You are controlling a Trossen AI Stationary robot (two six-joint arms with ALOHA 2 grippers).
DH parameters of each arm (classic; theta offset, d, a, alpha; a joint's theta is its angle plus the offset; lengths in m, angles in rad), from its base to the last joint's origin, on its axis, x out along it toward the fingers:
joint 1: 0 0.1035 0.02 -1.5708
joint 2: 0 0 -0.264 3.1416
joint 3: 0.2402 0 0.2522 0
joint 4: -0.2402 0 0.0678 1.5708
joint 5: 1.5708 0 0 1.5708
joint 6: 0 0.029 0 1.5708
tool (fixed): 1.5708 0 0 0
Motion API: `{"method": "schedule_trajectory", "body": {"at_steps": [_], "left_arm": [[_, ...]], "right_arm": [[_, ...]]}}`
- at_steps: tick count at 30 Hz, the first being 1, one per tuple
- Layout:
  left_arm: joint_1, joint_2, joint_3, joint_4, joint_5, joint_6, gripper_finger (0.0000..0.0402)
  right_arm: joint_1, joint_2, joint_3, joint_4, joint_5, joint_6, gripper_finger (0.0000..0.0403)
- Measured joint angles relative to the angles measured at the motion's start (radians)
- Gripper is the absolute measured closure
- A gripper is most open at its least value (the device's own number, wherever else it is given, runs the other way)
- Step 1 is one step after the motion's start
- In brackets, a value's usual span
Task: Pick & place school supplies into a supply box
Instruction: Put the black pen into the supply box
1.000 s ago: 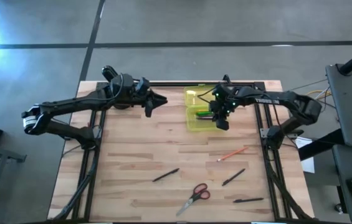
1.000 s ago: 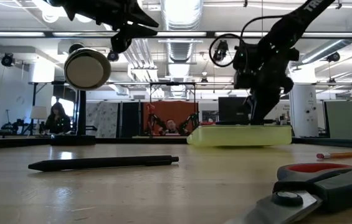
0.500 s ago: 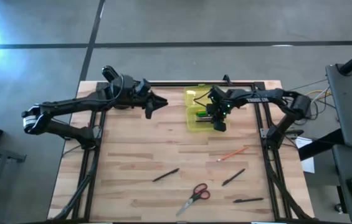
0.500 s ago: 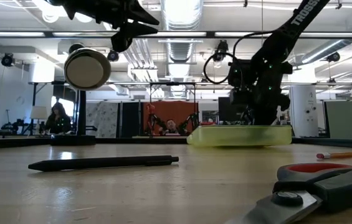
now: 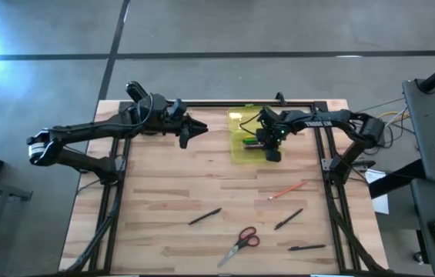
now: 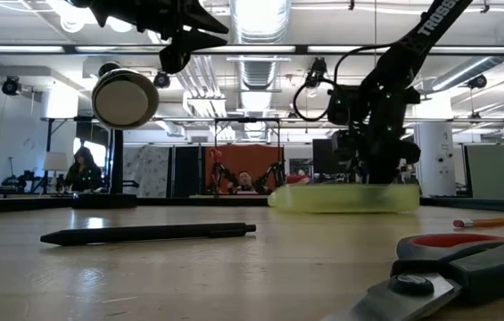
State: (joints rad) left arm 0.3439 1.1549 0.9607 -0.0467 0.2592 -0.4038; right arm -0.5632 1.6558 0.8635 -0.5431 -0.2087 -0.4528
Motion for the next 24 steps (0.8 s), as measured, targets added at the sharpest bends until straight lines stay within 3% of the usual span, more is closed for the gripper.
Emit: {"method": "schedule_trajectory", "body": {"at_steps": [11, 20, 24], "left_arm": [[0.000, 0.000, 0.000, 0.000, 0.000, 0.000, 0.0317], [-0.008, 0.000, 0.000, 0.000, -0.001, 0.004, 0.0317], [-0.044, 0.000, 0.001, -0.065, -0.003, 0.073, 0.0317]], "right_arm": [[0.000, -0.065, 0.003, -0.026, 0.001, 0.007, 0.0308], [0.000, -0.172, 0.037, -0.082, 0.008, 0.044, 0.0322], [0.007, -0.230, 0.044, -0.103, 0.008, 0.100, 0.0330]]}}
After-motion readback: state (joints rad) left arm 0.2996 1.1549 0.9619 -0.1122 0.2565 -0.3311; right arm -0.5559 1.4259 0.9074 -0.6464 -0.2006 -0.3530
